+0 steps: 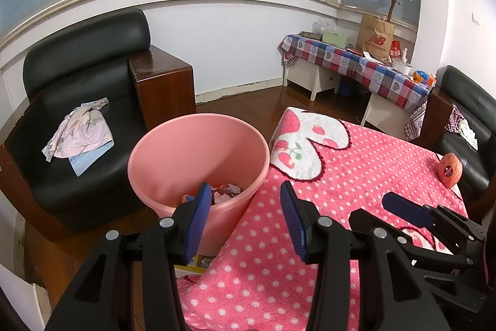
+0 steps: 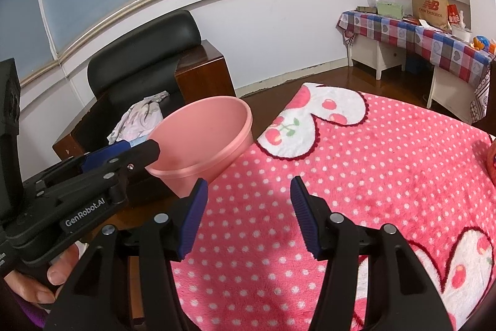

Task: Collect trash

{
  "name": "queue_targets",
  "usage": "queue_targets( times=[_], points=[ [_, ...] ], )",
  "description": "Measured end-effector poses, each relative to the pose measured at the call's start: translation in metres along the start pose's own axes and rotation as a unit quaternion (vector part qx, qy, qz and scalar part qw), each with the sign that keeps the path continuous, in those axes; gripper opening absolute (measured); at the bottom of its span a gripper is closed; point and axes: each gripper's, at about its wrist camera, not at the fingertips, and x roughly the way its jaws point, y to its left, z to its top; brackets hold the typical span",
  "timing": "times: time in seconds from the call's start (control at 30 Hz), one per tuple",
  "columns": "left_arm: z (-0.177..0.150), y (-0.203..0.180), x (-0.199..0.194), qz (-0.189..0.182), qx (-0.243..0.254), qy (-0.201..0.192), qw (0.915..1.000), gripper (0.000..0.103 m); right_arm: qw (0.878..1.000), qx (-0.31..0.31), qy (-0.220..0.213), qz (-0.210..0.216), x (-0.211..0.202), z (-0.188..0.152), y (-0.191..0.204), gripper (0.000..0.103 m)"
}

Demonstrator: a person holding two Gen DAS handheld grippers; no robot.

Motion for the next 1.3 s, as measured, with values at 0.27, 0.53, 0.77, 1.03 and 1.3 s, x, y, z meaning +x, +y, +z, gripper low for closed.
queue_targets(
  times=[0.27, 0.53, 0.77, 1.03, 1.3],
  points=[
    [0.0001, -0.0003, -0.0001, 0.0, -0.001, 0.0, 1.0, 0.046, 1.0, 0.003, 0.003, -0.001, 0.003, 0.0007, -0.0006, 0.056],
    [-0.0001, -0.0021, 0.0002, -0.001, 0.001, 0.001, 1.0, 0.046, 1.0, 0.003, 0.003, 0.0, 0.0028, 0.0006, -0.0008, 0.056],
    [-0.0003, -0.0028, 0.0009, -0.001, 0.001, 0.002, 1.0, 0.046, 1.0, 0.003, 0.004, 0.0, 0.0029, 0.0009, -0.0011, 0.056],
    [-0.0024, -0.0069, 0.0017, -0.002, 0.002, 0.003, 1.0, 0.046, 1.0, 0.007, 0.005, 0.0, 0.0048, -0.001, -0.0015, 0.056],
    [-0.004, -0.0081, 0.0019, -0.003, 0.003, 0.003, 1.0, 0.046, 1.0, 0.007, 0.005, 0.0, 0.0051, -0.001, -0.0024, 0.056]
  ],
)
